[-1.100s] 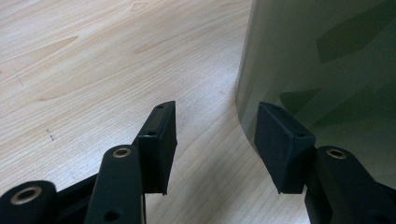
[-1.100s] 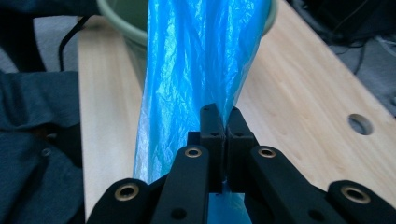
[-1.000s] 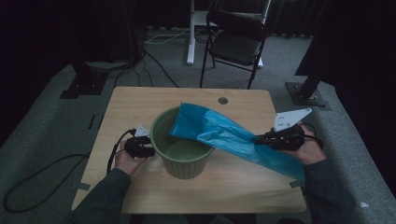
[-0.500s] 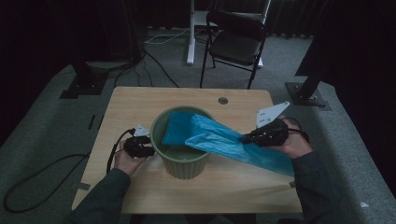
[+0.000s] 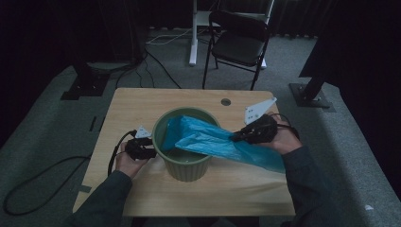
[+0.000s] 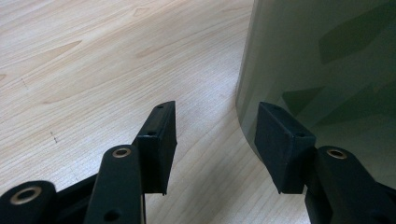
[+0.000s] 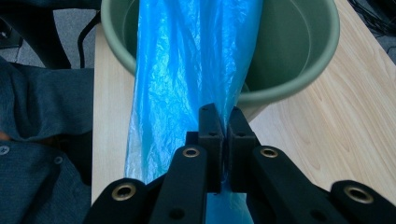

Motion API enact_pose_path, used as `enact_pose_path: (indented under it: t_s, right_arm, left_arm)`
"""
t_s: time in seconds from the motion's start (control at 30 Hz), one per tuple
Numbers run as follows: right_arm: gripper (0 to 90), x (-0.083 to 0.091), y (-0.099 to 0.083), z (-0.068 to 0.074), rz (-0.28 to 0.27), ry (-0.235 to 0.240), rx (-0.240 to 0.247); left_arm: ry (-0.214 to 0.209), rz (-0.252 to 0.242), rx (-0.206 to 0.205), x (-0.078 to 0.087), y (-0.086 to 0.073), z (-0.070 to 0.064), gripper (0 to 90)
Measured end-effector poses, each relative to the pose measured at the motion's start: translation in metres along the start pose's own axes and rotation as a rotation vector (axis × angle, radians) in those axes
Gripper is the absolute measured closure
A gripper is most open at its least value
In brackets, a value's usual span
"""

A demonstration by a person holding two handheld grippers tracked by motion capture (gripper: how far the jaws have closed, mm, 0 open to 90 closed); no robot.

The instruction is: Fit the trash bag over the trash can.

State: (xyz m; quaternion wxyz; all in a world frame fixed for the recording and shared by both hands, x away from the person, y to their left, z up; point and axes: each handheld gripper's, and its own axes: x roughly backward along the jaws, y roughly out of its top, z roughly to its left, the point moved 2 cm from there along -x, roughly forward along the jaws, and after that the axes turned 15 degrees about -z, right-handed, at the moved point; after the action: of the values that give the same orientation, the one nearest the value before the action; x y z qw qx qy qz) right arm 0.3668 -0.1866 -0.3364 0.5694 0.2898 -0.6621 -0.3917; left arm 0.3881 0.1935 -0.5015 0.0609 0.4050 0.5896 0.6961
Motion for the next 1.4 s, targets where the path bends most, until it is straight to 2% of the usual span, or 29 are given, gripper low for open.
enact_pose_path:
  t_s: [1.0,1.1,1.4]
  right_arm:
    - [85.8,-0.054,0.017,-0.017,0.006,0.003,-0.022]
    - [85.8,-0.060,0.019,-0.019,0.017,-0.006,-0.021]
    - [86.1,-0.075,0.027,-0.026,0.003,-0.031,-0.030]
  left_arm:
    - [-0.003,-0.002,0.000,0.001,0.001,0.000,48.5]
    - [-0.003,-0.003,0.000,0.001,0.001,0.000,48.5]
    - [-0.004,-0.003,0.000,0.001,0.001,0.000,48.5]
